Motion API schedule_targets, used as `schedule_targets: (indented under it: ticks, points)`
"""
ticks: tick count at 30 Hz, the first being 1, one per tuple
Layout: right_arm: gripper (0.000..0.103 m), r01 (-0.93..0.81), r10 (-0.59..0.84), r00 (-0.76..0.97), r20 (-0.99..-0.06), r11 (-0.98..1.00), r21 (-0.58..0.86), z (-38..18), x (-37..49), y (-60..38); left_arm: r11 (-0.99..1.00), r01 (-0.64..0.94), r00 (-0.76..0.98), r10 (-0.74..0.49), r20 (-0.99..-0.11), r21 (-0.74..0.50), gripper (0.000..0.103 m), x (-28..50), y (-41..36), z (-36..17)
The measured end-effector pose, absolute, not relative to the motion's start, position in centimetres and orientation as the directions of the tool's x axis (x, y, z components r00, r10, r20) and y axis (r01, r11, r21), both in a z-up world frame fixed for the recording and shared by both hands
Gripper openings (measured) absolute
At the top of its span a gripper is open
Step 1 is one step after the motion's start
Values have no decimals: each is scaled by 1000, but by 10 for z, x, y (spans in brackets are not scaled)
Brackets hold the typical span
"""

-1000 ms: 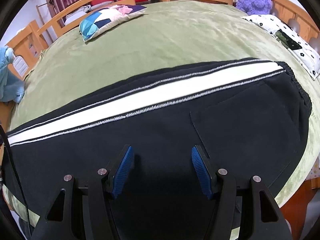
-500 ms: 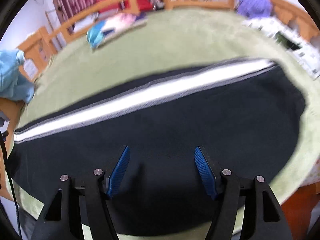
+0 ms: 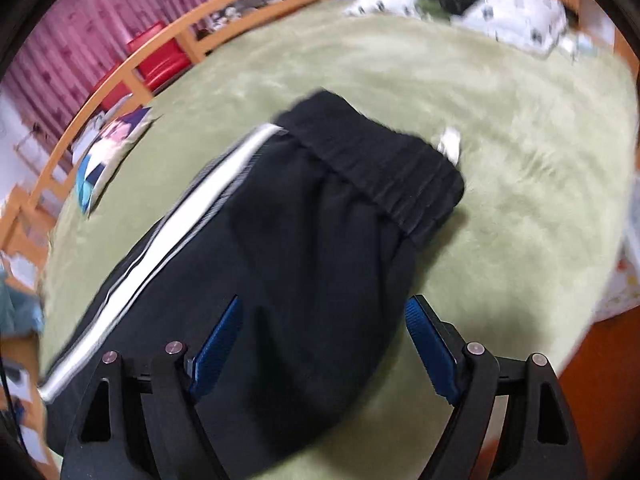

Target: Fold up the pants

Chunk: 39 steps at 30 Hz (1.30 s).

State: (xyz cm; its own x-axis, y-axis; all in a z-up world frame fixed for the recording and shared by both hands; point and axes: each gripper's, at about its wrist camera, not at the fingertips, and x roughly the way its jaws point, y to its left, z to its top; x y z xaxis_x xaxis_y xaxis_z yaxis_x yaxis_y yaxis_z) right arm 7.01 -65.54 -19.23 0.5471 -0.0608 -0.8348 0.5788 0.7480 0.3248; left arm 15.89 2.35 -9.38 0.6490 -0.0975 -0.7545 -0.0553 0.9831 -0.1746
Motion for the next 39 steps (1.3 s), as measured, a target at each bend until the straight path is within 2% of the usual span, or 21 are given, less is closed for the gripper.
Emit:
schedule_targets:
  ticks: [3,5,7,9,11,12,14,15,16,18,20,24,27,32,35,39]
  points:
    - [83,597,4,564,-826,688,411,-216,81,-679,987,-58,647,-77,-758,-150,54,158,12,-94]
    - [77,595,-11,596,-803,678,432,-216,91,-684,988,-66,644,-65,-763,-140,54,158,8,-95]
    - [37,586,-49,611,-790,700,409,-206,98,-684,989,-73,637,-53,-769,-129,54,160,4,-95]
    - [31,465,-14,723,-691,749,471,-175,90,-682,990,-77,636,-42,-770,-118,54,162,2,-94]
    - [31,370,-25,810,-586,796,478,-139,74,-676,990,-77,641,-38,-766,-114,54,162,0,-92]
    - [33,372,-48,803,-594,819,436,-133,73,-672,990,-76,641,-41,-766,-117,54,163,0,-93]
    - [46,407,-82,753,-653,837,365,-145,81,-672,989,-68,633,-59,-772,-131,54,166,1,-97]
    - [62,447,-95,695,-712,833,325,-162,88,-675,989,-63,625,-68,-777,-137,54,167,1,-100]
    - [63,494,-119,622,-774,827,269,-176,94,-678,988,-63,618,-70,-783,-138,54,168,1,-101]
    - [61,534,-102,531,-841,811,238,-195,93,-685,988,-50,617,-86,-782,-148,54,167,1,-102]
    - [63,534,-104,551,-828,806,255,-194,76,-687,987,-41,625,-94,-775,-154,54,166,3,-103]
    - [64,502,-188,556,-809,852,147,-162,75,-662,981,-39,614,-127,-779,-191,54,167,5,-107]
    - [72,374,-123,618,-777,915,152,-138,101,-626,978,-38,603,-140,-785,-203,54,168,7,-112]
    - [74,45,64,658,-751,991,124,-130,170,-533,984,-44,616,-108,-780,-171,54,166,22,-107]
    - [74,-98,144,617,-773,989,107,-149,211,-481,988,-59,628,-73,-774,-140,54,163,37,-102]
    - [74,-191,193,538,-821,976,105,-179,259,-439,991,-70,637,-42,-770,-112,54,161,55,-102]
